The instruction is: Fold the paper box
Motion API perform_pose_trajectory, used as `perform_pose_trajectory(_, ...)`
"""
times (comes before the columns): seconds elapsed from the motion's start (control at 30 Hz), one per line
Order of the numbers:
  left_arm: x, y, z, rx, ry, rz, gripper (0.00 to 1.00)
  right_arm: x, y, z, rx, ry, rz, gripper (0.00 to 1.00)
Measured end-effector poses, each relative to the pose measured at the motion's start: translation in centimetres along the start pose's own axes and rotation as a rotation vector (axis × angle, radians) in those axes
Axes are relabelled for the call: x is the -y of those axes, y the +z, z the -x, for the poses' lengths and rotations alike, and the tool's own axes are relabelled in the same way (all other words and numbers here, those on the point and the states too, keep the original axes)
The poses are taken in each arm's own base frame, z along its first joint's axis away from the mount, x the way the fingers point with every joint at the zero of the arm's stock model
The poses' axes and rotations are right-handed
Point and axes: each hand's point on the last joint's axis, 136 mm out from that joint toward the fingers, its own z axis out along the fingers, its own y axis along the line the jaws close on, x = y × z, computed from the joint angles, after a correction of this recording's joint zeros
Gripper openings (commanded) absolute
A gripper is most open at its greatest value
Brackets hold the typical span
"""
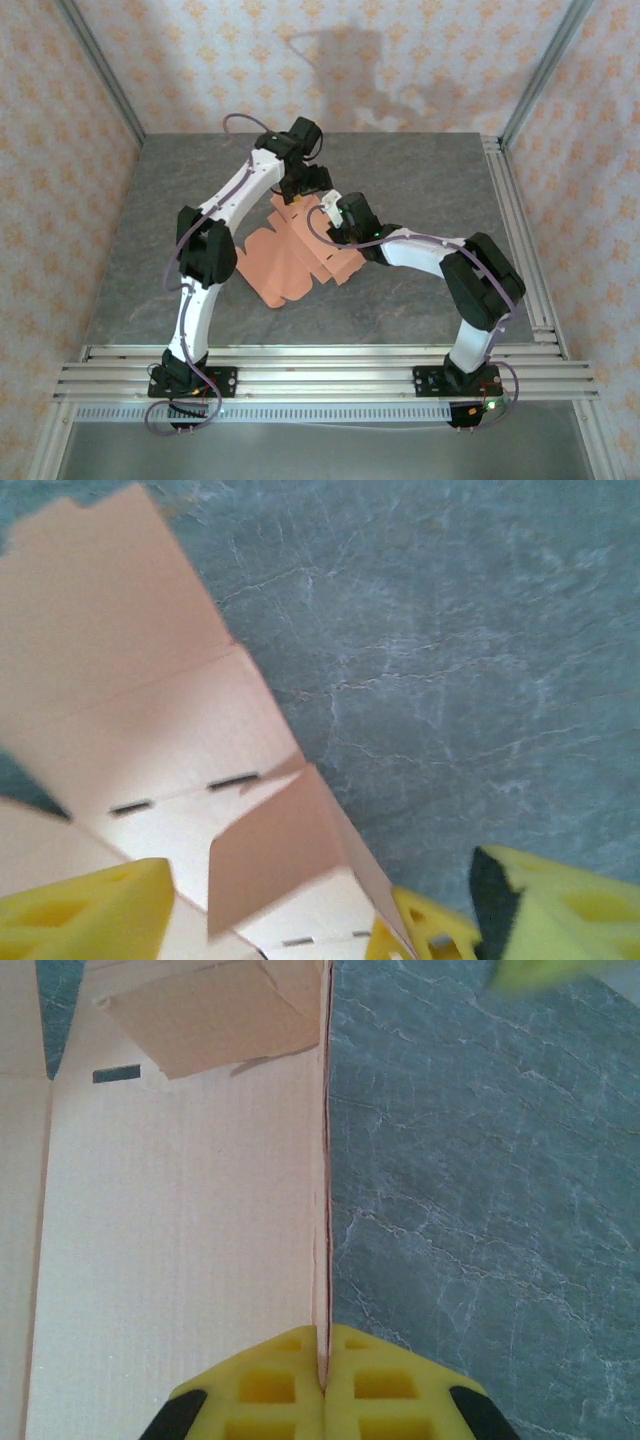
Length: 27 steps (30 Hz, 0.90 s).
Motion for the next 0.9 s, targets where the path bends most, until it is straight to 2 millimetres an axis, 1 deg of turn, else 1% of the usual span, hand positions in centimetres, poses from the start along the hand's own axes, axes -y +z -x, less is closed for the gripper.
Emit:
perform_pose_trajectory(0.07, -0.1, -2.3, 0.1, 0.034, 0.010, -0.018, 0.97, 0.1, 0.0, 0.0, 0.000, 0.001, -0.002, 0.00)
perform_pose_trajectory(0.13, -0.5, -4.8, 0.4, 0.079, 0.008, -0.042, 0.98, 0.3, 0.0, 0.0, -0.001, 0.003, -0.005, 0.00)
perform_pose_trajectory(0.2, -1.7, -6.8, 1.0, 0.117, -0.008, -0.063, 0.96, 0.5, 0.0, -0.1, -0.003, 0.006, -0.007, 0.00)
perform_pose_trajectory(0.27, -3.3, -7.9, 1.9, 0.140, -0.036, -0.069, 0.92, 0.7, 0.1, -0.2, -0.006, 0.011, -0.011, 0.00)
perform_pose_trajectory(0.3, -4.4, -8.1, 2.5, 0.150, -0.053, -0.063, 0.88, 0.7, 0.1, -0.2, -0.006, 0.014, -0.011, 0.00)
perform_pose_trajectory(0.33, -5.4, -8.0, 3.0, 0.155, -0.065, -0.054, 0.83, 0.9, 0.1, -0.3, -0.008, 0.016, -0.013, 0.00)
perform_pose_trajectory(0.4, -7.6, -7.2, 3.8, 0.151, -0.094, -0.025, 0.67, 1.0, 0.1, -0.4, -0.010, 0.018, -0.015, 0.00)
perform_pose_trajectory(0.43, -8.7, -6.5, 3.8, 0.139, -0.110, -0.006, 0.61, 1.0, 0.1, -0.4, -0.011, 0.020, -0.015, 0.00)
perform_pose_trajectory(0.5, -10.5, -5.4, 3.6, 0.111, -0.120, 0.030, 0.54, 1.0, 0.1, -0.4, -0.012, 0.024, -0.014, 0.00)
perform_pose_trajectory(0.57, -11.7, -4.4, 3.2, 0.087, -0.125, 0.058, 0.48, 1.0, 0.1, -0.4, -0.014, 0.028, -0.014, 0.00)
perform_pose_trajectory(0.7, -13.2, -2.4, 2.7, 0.044, -0.126, 0.098, 0.44, 1.0, 0.0, -0.5, -0.016, 0.033, -0.014, 0.00)
perform_pose_trajectory(0.9, -14.6, 1.8, 1.0, -0.053, -0.138, 0.129, 0.41, 1.0, 0.0, -0.4, -0.016, 0.035, -0.014, 0.00)
